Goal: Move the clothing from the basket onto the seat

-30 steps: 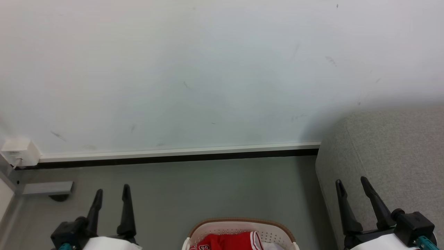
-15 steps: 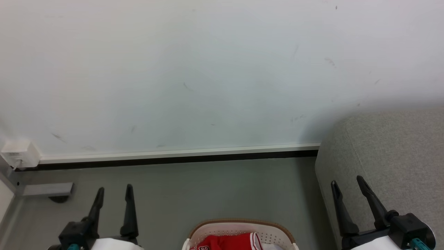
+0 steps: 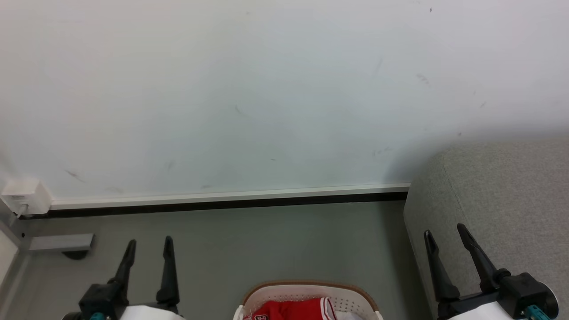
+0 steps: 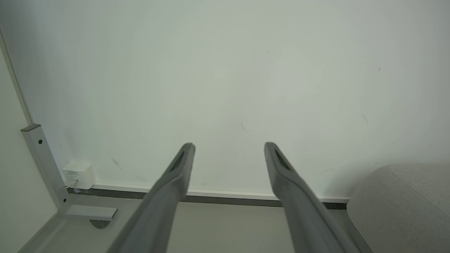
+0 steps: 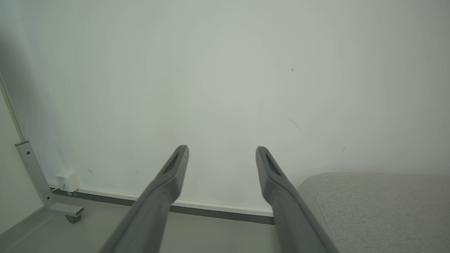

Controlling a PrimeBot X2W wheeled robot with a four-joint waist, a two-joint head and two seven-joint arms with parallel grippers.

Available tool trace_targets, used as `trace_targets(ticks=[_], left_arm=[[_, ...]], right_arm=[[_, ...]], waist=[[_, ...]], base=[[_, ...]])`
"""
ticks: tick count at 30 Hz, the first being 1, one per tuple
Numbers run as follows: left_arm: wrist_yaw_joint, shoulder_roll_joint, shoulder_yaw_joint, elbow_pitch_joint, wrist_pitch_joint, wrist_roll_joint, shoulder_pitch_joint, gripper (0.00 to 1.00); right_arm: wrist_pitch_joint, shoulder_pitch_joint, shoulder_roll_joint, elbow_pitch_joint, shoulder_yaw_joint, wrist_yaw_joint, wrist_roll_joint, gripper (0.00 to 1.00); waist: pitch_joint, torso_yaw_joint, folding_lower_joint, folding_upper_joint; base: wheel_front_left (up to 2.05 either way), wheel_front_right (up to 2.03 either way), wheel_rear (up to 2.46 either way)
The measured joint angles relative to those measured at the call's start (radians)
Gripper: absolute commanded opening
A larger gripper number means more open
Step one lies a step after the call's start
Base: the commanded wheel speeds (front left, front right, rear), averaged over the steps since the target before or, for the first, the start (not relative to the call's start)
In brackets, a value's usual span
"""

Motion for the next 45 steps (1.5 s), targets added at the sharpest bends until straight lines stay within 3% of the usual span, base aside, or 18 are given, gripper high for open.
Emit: trace_targets(ticks=[24, 45], left_arm=[[0.004, 0.000, 0.001, 0.002, 0.000, -0.011, 0.000, 1.00], [-0.029, 0.001, 0.000, 0.001, 0.000, -0.018, -0.064, 1.00]], right_arm=[[0.000, -0.004, 0.002, 0.005, -0.003, 0.000, 0.004, 1.00], [0.000, -0.064, 0.008, -0.037, -0.027, 0.000, 0.024, 1.00]], waist=[[0.012, -0.016, 0.0000, 0.0000], [0.139, -0.114, 0.0000, 0.0000]], base=[[0.00, 0.00, 0.00], [0.00, 0.00, 0.00]])
